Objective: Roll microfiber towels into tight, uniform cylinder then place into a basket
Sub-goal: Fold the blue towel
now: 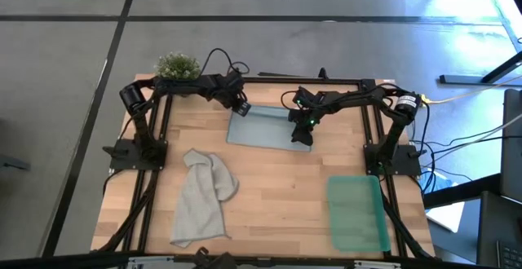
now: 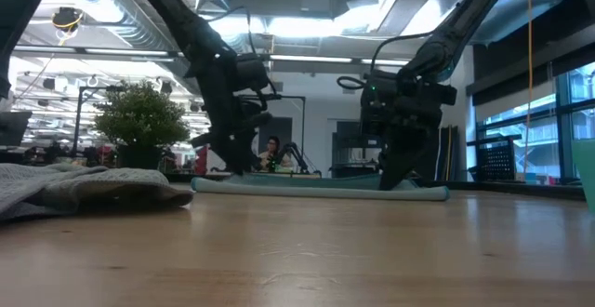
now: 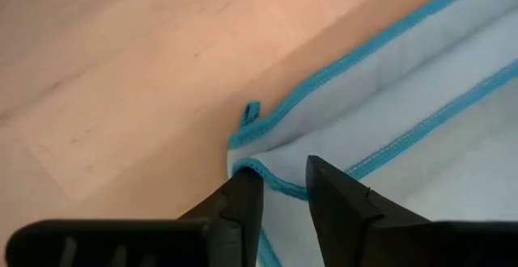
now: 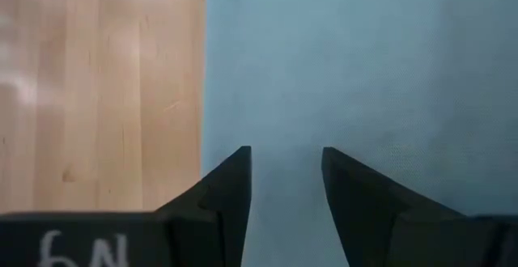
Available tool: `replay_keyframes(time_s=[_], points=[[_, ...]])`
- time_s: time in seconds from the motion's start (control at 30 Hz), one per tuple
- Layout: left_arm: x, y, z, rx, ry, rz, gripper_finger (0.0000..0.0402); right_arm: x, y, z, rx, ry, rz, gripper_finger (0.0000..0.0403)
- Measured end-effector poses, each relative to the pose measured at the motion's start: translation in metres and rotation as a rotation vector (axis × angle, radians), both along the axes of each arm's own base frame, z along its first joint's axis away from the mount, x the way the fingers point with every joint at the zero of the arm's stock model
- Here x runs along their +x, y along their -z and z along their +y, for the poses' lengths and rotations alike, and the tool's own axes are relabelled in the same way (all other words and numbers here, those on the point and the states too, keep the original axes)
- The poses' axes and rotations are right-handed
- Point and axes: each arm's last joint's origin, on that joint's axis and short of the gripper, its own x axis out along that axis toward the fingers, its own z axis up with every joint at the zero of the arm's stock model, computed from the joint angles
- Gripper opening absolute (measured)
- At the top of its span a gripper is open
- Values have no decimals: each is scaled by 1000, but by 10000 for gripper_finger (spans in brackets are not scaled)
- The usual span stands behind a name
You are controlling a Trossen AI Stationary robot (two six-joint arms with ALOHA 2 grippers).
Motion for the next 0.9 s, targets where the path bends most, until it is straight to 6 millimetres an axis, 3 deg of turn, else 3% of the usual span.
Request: replay_keyframes(time_s=[0.23,0.43,0.63,0.9], points=[[-3,0,3,66,-126,46,90,2,-1,-3,-24,3,-31,153],[-3,0,4,99,-271,52,90,3,-5,-12,-149,97,16,153],[-2,0,2,110,-251,64,90,4,-7,-23,-282,205,32,153],[-2,0,2,109,-246,69,90,4,-9,-27,-233,236,-3,153]])
